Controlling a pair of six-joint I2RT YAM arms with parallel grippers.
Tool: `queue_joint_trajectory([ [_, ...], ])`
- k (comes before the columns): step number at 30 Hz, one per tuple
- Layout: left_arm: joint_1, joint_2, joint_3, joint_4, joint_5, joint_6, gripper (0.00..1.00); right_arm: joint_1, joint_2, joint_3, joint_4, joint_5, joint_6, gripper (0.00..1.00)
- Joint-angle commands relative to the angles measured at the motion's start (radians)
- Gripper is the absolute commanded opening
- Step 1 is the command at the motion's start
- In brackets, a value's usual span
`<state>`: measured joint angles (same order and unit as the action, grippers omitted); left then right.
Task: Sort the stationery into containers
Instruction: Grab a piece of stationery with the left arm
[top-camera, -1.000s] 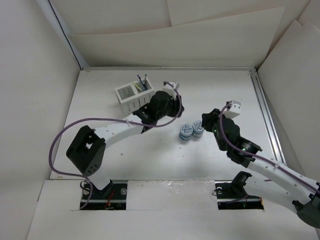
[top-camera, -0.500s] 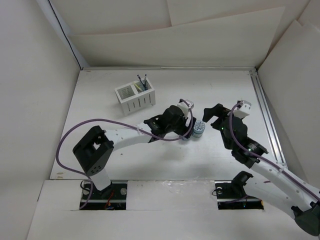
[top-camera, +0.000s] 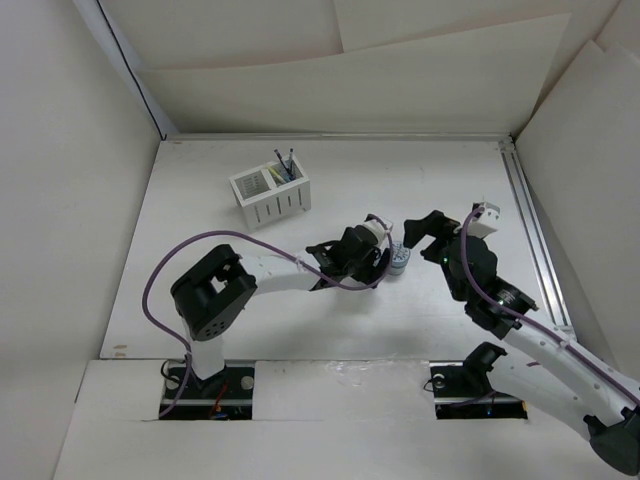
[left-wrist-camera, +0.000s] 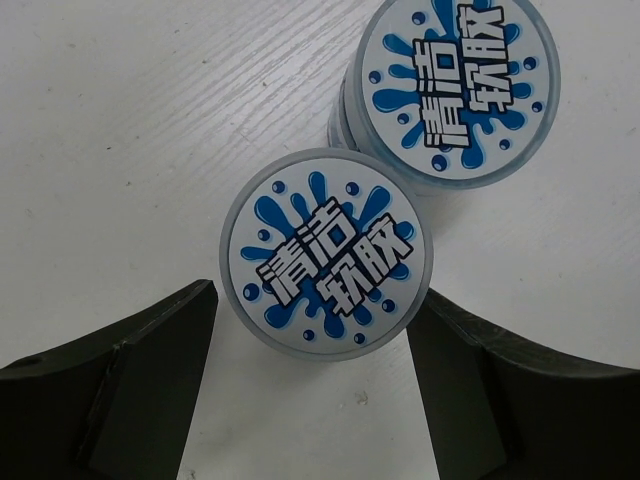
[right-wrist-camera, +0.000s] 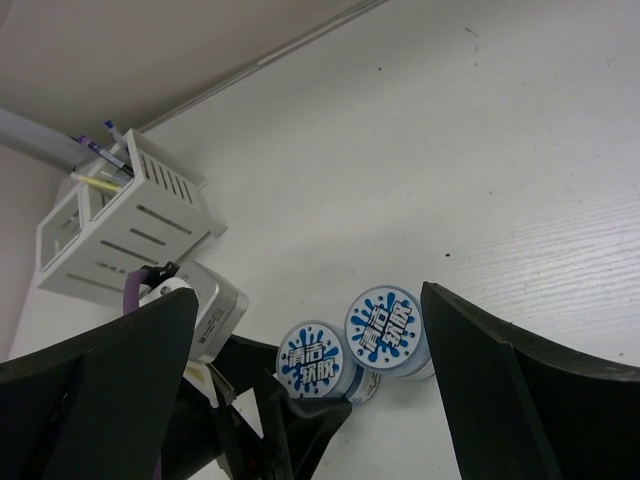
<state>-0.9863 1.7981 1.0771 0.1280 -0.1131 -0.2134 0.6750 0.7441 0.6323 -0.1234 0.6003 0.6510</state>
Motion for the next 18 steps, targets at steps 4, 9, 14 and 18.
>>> queue_joint_trajectory([
  [4, 0.001, 0.018, 0.064, 0.005, -0.063, 0.005, 0.72, -0.005, -0.014, -0.002, 0.054, -0.036, -0.020, 1.00],
  [9, 0.001, 0.027, 0.073, 0.016, -0.063, 0.005, 0.74, -0.005, 0.004, -0.002, 0.054, -0.059, -0.021, 1.00],
  [14, 0.001, 0.027, 0.083, 0.027, -0.063, 0.005, 0.67, -0.005, 0.005, -0.002, 0.064, -0.059, -0.021, 1.00],
  [18, 0.001, 0.027, 0.054, 0.071, -0.073, -0.004, 0.42, -0.005, -0.005, -0.002, 0.064, -0.050, -0.021, 1.00],
])
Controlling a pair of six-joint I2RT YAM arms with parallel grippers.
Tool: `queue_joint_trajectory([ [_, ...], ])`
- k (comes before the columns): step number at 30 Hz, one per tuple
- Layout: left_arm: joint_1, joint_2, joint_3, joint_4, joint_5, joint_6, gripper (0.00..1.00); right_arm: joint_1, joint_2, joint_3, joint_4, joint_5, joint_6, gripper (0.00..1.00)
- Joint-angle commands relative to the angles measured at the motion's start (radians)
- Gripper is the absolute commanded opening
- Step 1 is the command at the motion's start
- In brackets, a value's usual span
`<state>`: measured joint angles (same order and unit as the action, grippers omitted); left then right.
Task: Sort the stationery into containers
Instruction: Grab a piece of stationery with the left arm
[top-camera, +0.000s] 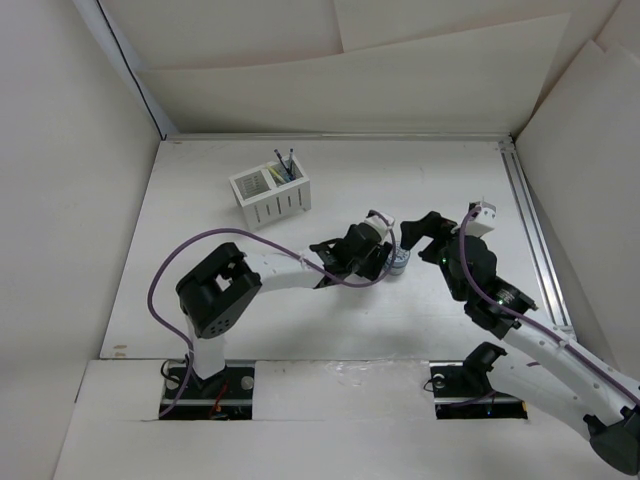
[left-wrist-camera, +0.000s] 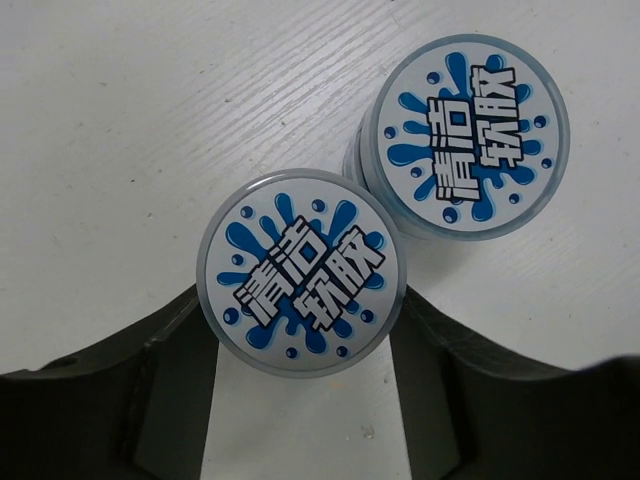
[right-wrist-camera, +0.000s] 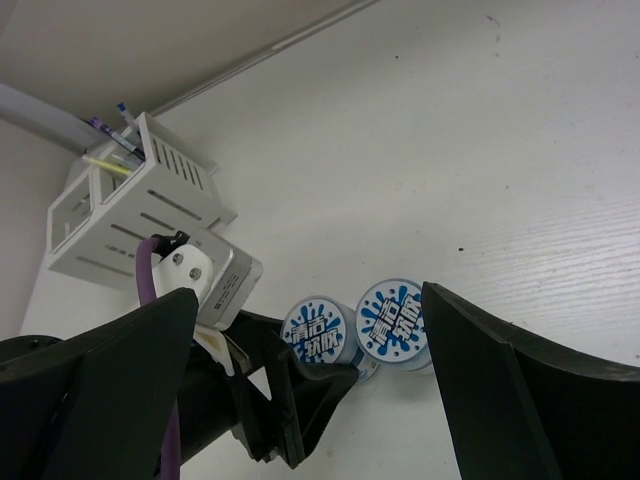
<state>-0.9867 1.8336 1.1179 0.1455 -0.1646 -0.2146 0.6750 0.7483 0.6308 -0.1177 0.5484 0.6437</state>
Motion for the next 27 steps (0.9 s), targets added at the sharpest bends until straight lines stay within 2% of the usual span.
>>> queue_joint_trajectory([
  [1, 0.002, -0.022, 0.002, 0.063, -0.036, -0.012, 0.34, -0.005, -0.018, -0.009, 0.058, 0.002, -0.013, 1.00],
  [7, 0.002, -0.111, -0.076, 0.075, -0.134, -0.042, 0.26, -0.005, -0.029, -0.010, 0.058, 0.012, -0.013, 1.00],
  [13, 0.039, -0.217, -0.156, 0.086, -0.153, -0.109, 0.23, -0.005, -0.020, -0.010, 0.058, 0.012, -0.013, 1.00],
  [16, 0.048, -0.256, -0.165, 0.054, -0.208, -0.121, 0.23, -0.005, -0.043, -0.010, 0.058, 0.002, -0.013, 1.00],
  [23, 0.141, -0.371, -0.165, 0.016, -0.199, -0.190, 0.22, -0.005, -0.020, -0.010, 0.058, -0.007, -0.022, 1.00],
  [27, 0.213, -0.454, -0.130, -0.021, -0.249, -0.230, 0.22, -0.005, -0.020, -0.010, 0.058, -0.018, -0.022, 1.00],
])
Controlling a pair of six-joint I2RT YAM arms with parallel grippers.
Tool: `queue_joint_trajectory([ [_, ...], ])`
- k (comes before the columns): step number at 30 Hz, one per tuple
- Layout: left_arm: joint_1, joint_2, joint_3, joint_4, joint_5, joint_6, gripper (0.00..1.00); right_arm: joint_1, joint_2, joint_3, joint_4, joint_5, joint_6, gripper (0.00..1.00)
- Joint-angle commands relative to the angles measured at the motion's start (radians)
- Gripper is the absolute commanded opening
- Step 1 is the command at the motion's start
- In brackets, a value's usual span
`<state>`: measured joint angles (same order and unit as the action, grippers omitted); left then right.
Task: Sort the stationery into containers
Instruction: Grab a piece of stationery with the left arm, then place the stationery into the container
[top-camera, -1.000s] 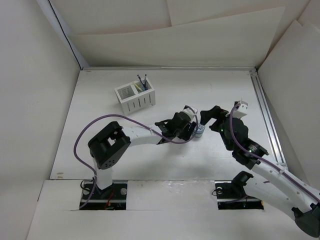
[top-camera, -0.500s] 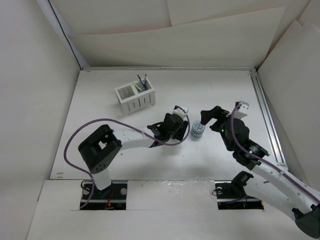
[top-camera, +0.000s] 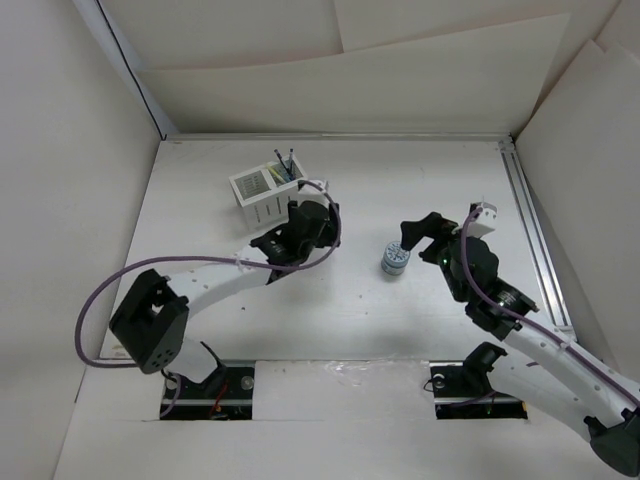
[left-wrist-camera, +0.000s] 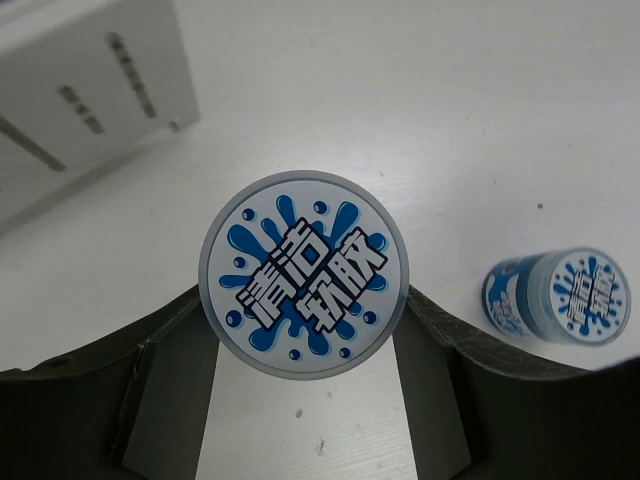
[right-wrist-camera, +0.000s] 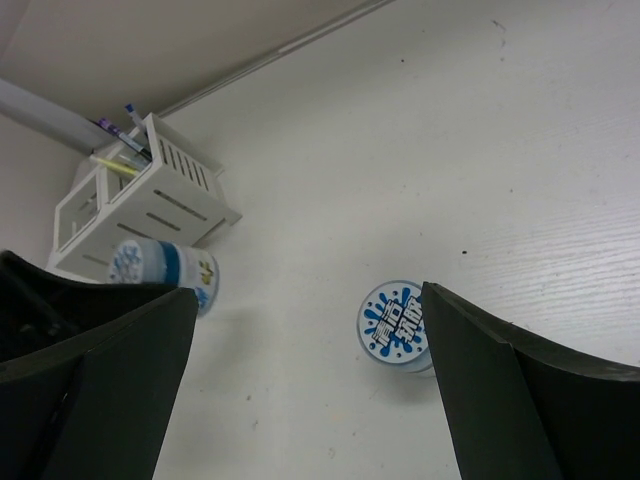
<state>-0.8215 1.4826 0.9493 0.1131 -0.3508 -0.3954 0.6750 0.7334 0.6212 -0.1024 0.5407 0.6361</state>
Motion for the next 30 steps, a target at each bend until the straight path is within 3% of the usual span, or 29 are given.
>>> queue_joint_trajectory([
  [1, 0.070, -0.119, 0.048, -0.001, -0.063, -0.049, 0.23, -0.005, -0.005, 0.000, 0.043, -0.010, -0.015, 1.00],
  [8, 0.263, -0.199, 0.143, -0.023, -0.060, -0.091, 0.26, -0.005, 0.031, 0.009, 0.061, -0.045, -0.015, 1.00],
  [17, 0.407, -0.090, 0.270, -0.013, -0.110, -0.100, 0.27, -0.005, 0.018, 0.000, 0.070, -0.064, -0.015, 1.00],
  [30, 0.452, 0.079, 0.350, -0.046, -0.177, -0.057, 0.27, -0.005, 0.018, 0.000, 0.079, -0.073, -0.024, 1.00],
])
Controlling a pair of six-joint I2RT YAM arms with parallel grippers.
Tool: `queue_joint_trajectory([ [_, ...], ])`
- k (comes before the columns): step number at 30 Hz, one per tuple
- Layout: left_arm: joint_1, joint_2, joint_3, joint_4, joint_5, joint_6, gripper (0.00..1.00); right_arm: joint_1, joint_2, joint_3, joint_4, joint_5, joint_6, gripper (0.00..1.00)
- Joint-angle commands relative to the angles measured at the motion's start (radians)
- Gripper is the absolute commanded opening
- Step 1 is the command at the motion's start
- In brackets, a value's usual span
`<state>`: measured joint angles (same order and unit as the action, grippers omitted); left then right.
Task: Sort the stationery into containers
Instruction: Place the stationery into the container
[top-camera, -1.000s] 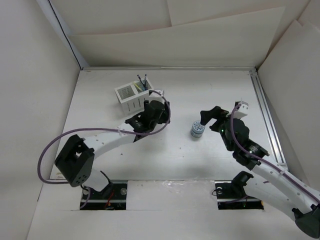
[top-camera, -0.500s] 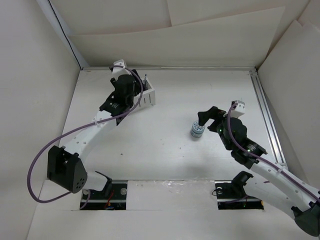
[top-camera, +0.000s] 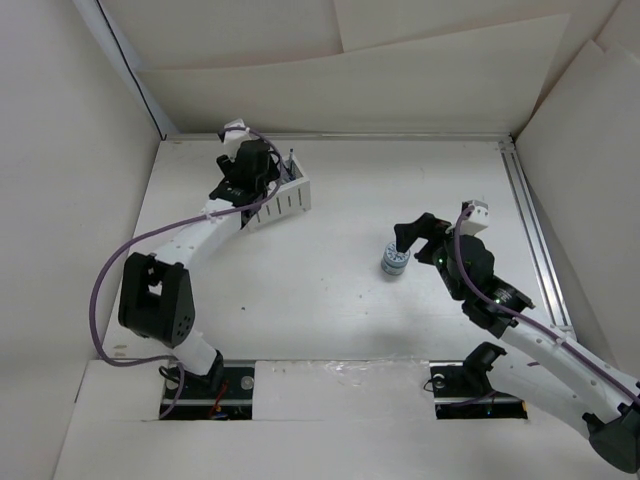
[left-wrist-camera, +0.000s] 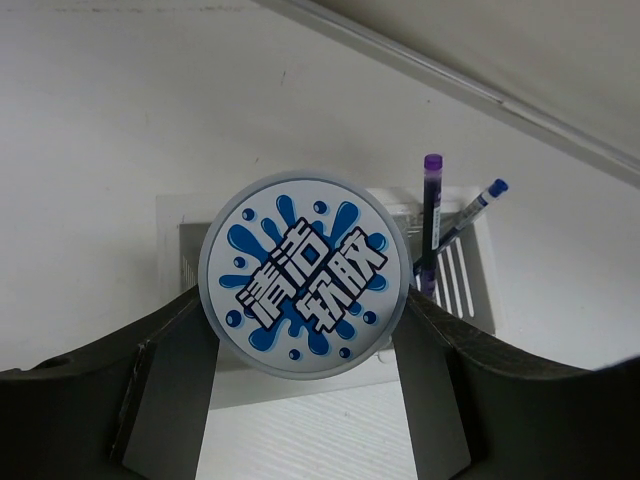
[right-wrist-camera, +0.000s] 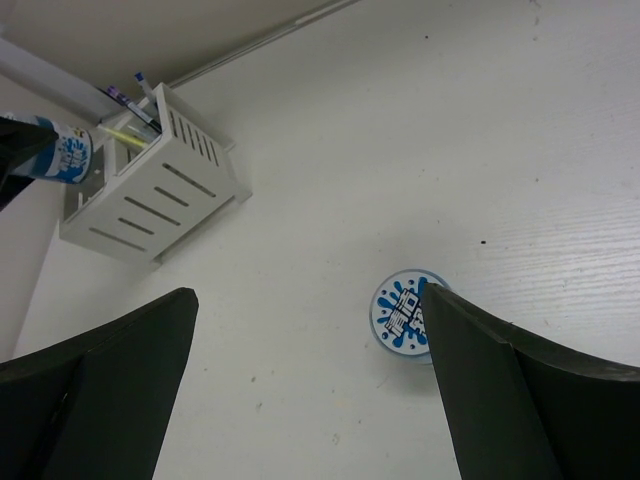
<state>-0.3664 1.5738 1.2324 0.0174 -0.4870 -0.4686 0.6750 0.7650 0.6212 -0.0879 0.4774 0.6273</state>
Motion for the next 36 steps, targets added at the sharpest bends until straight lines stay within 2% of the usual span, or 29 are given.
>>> queue_joint_trajectory([
  [1, 0.006, 0.001, 0.067, 0.050, -0.041, 0.016, 0.27, -0.005, -0.013, 0.000, 0.065, -0.010, -0.015, 1.00],
  [18, 0.006, 0.058, 0.096, -0.031, -0.094, 0.007, 0.27, -0.005, -0.004, 0.000, 0.065, -0.010, -0.015, 1.00],
  [21, 0.006, 0.067, 0.096, -0.040, -0.094, -0.002, 0.30, -0.005, -0.004, 0.000, 0.065, -0.019, -0.015, 1.00],
  [26, 0.006, 0.068, 0.096, -0.050, -0.085, -0.002, 0.43, -0.005, -0.004, 0.000, 0.065, -0.019, -0.015, 1.00],
  [27, 0.006, 0.068, 0.096, -0.050, -0.076, -0.002, 0.53, -0.005, -0.004, 0.000, 0.065, -0.019, -0.015, 1.00],
  [30, 0.006, 0.068, 0.096, -0.050, -0.064, -0.002, 0.66, -0.005, -0.004, 0.000, 0.065, -0.019, -0.015, 1.00],
  [32, 0.006, 0.039, 0.087, -0.050, -0.050, -0.002, 0.70, -0.005, -0.004, 0.000, 0.065, -0.019, -0.015, 1.00],
  [36, 0.006, -0.013, 0.087, -0.040, -0.027, -0.002, 0.70, -0.005, -0.004, 0.000, 0.065, -0.019, -0.015, 1.00],
])
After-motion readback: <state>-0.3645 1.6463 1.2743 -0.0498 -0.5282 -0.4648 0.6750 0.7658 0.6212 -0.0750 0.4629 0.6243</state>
